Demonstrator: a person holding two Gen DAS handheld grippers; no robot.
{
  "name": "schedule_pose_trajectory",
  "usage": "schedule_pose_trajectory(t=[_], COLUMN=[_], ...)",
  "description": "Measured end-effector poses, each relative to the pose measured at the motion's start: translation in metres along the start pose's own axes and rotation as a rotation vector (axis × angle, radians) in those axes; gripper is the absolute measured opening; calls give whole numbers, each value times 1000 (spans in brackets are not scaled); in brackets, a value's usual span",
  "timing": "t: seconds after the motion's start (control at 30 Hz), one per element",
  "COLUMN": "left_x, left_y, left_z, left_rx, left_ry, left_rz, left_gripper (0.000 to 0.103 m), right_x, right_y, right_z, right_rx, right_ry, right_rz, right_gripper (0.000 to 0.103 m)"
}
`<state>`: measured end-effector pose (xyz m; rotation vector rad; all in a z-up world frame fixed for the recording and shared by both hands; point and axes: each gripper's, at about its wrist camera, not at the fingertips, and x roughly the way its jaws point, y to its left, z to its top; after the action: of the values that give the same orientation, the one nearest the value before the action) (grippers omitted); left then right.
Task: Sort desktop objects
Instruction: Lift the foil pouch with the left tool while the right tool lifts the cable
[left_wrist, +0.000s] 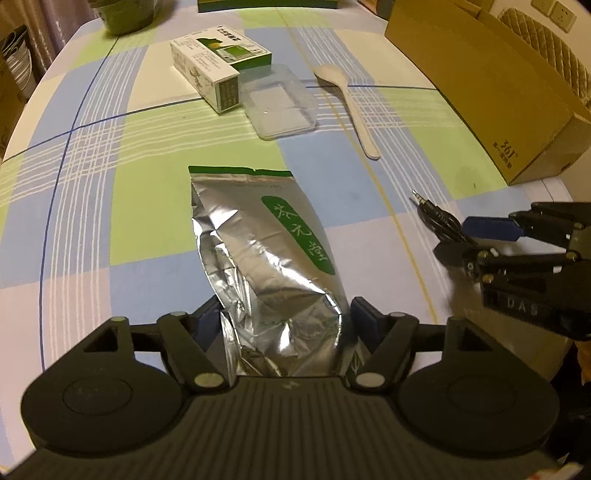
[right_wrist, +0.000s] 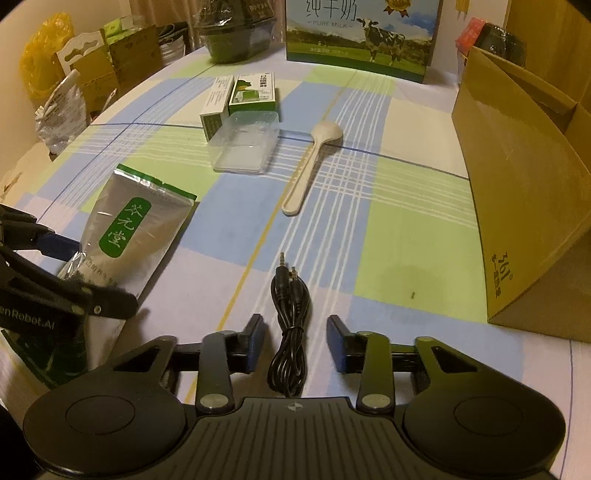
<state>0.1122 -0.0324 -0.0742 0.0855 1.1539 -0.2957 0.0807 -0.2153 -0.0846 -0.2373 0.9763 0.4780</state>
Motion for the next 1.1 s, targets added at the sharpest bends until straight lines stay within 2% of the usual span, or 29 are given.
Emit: schedule_pose_trajectory(t=[0.07,0.1,0.13,0.2,0.4,0.6,1.1], left_x=[1,1,1,-1,-7,-16,-28], left_y=[-2,-4,-5,-5,-9,-12,-21], left_z=[-1,-2,-2,-3,-6,-11,-13], left_rx=[15,22,26,28,35,33,48], left_ry=[4,5,6,3,-3,-8,-9], left_rz=[7,16,20,14,14,21,16], left_gripper=[69,69,68,58,49,47,47], right_x=[0,0,0,0,-3,-11,-23], right_y=[2,3,4,5,-3,-7,-10], right_z=[0,0,0,-1,0,2,-3], right_rx=[-13,-21,-28,-32,41,83,124], right_ry=[-3,-5,-5,-5,-10,-42,-54], right_rz=[-2,-1,1,-1,26,40,70], right_gripper=[23,15,11,11,11,11,11])
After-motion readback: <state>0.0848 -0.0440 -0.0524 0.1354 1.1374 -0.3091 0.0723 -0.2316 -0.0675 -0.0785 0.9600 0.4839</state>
